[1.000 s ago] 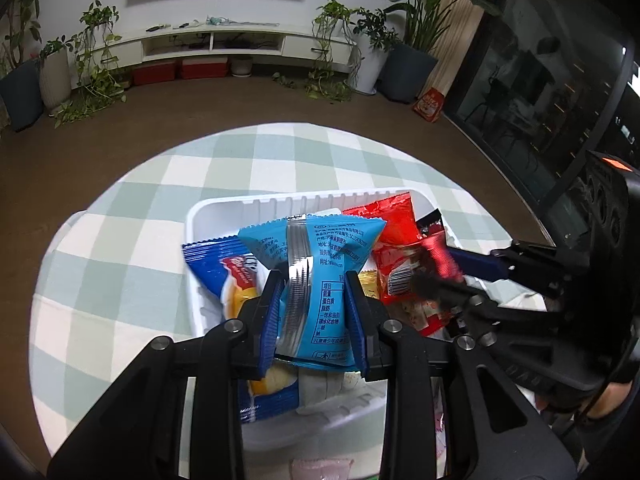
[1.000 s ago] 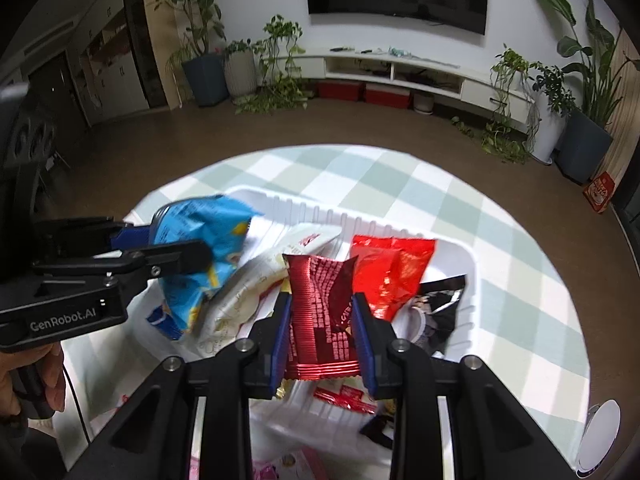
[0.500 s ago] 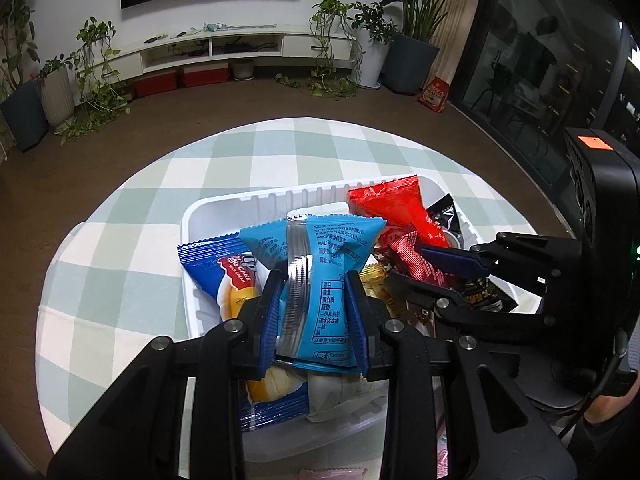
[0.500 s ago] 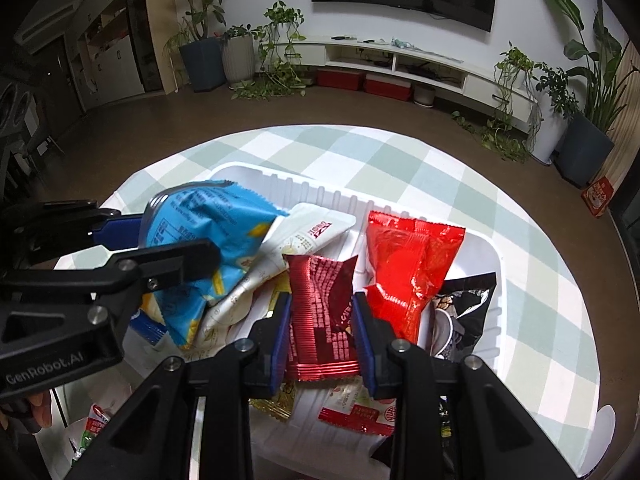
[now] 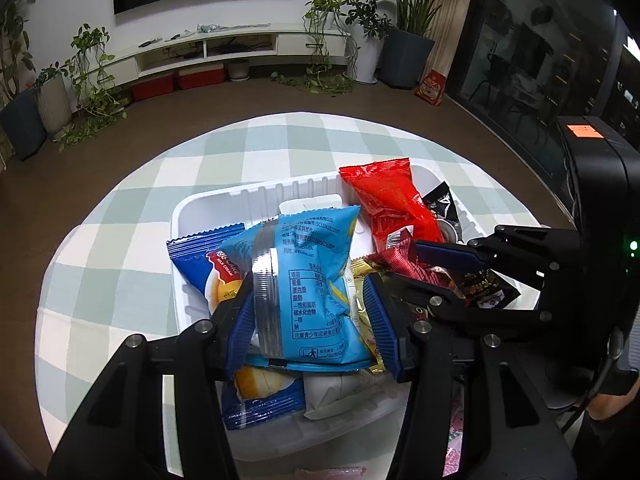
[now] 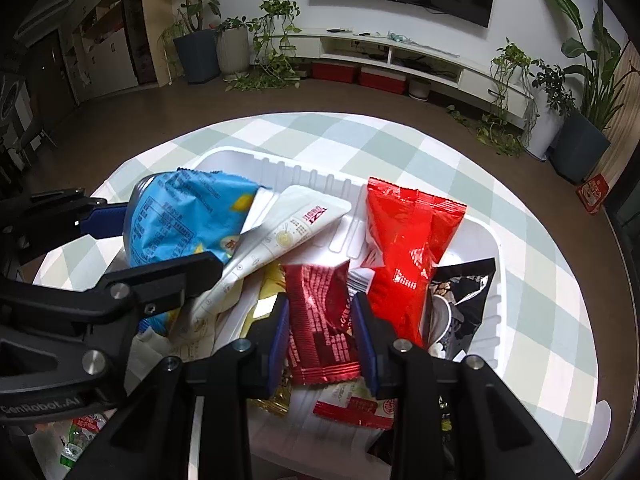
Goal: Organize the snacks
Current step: 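Carry the blue packet and red candy packet into the tray and release both, then move both open grippers back toward the remaining pink and orange bars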
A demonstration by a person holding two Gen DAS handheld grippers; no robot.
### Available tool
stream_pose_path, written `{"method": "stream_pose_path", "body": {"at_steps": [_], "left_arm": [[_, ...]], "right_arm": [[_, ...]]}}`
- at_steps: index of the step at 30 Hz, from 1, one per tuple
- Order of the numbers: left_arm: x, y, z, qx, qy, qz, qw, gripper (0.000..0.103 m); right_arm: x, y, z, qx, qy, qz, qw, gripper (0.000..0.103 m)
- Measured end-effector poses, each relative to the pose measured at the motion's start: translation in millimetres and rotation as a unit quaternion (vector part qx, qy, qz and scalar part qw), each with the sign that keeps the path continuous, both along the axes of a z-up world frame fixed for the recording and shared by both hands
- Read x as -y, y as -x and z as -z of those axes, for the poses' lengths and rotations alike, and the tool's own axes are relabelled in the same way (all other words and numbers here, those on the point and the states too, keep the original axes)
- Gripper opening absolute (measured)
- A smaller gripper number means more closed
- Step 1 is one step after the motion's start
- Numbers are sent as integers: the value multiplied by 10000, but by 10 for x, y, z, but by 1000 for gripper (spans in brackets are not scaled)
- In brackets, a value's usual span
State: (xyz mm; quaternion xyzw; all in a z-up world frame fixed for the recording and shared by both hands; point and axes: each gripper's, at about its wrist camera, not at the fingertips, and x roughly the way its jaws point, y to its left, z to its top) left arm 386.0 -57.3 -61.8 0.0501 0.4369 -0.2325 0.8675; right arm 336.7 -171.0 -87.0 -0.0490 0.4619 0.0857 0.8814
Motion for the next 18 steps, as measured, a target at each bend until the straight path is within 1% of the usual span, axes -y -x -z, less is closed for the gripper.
{"method": "stream_pose_path", "body": {"at_steps": [1, 2, 3, 5, 10, 12, 13, 14, 15, 16, 17, 18], "left_arm": [[-2, 12, -12, 22, -8, -1, 10000, 57], [-6, 24, -24, 41, 0, -4, 10000, 66], [-11, 38, -39, 67, 17, -9, 10000, 68], [-33, 65, -76, 117, 42, -43, 9999, 68], [-95, 182, -173, 204, 85, -97, 9997, 72], [-141, 278, -249, 282, 132, -115, 9994, 78], [-185, 348, -304, 351, 175, -149, 9991, 81], [-218, 401, -340, 403, 187, -183, 9988, 90], [-273, 478, -386, 499, 182, -258, 9983, 100], [-322, 548, -421, 576, 180, -321, 9977, 103], [-392, 637, -457, 650, 211, -402, 9969, 103], [-463, 723, -482, 670, 299, -449, 9963, 103]], "right_arm": [[2, 5, -5, 7, -5, 13, 10000, 38], [10, 9, -11, 10, -16, 22, 10000, 41], [13, 25, -18, 26, -19, 31, 10000, 42], [25, 47, -37, 56, -20, 35, 10000, 49], [80, 123, -112, 127, -28, 88, 9999, 51], [133, 196, -202, 242, -127, 176, 9995, 60], [164, 237, -252, 322, -184, 228, 9991, 69], [200, 292, -311, 429, -266, 280, 9983, 77], [241, 367, -374, 552, -366, 319, 9973, 80], [291, 445, -446, 680, -469, 365, 9959, 86], [335, 530, -500, 786, -550, 417, 9945, 90], [369, 606, -541, 867, -620, 463, 9932, 91]]}}
